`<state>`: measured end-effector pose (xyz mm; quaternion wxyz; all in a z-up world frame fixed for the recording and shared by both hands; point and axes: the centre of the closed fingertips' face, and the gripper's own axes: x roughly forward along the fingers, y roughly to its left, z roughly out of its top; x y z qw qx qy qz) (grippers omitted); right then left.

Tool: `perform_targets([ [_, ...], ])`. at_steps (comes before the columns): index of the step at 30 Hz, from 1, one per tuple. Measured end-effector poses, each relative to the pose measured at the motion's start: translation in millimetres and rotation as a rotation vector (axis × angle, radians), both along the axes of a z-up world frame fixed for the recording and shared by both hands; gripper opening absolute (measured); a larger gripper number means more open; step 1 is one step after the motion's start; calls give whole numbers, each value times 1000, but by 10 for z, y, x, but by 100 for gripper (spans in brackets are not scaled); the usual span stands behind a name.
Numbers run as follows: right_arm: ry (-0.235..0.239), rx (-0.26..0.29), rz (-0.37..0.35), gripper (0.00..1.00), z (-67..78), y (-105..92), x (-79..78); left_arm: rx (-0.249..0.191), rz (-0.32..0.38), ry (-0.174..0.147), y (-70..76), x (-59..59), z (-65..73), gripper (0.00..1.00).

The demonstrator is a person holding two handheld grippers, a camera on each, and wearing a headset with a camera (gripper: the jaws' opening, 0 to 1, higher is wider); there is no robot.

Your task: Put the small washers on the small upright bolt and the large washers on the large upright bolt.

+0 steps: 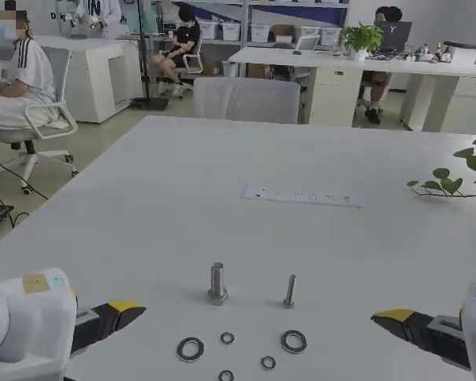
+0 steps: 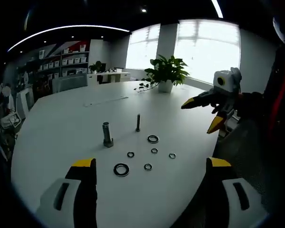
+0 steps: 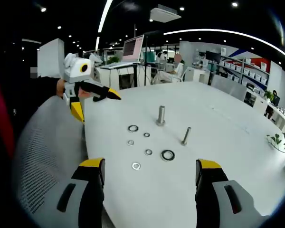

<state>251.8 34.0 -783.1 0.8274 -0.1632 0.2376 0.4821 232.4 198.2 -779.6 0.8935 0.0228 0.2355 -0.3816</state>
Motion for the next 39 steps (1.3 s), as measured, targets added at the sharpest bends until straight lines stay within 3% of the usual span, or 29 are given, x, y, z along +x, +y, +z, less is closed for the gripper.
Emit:
perform_targets([
  [39,5,-24,26,72,-21,25,-26,8,-9,5,-11,-24,-20,92],
])
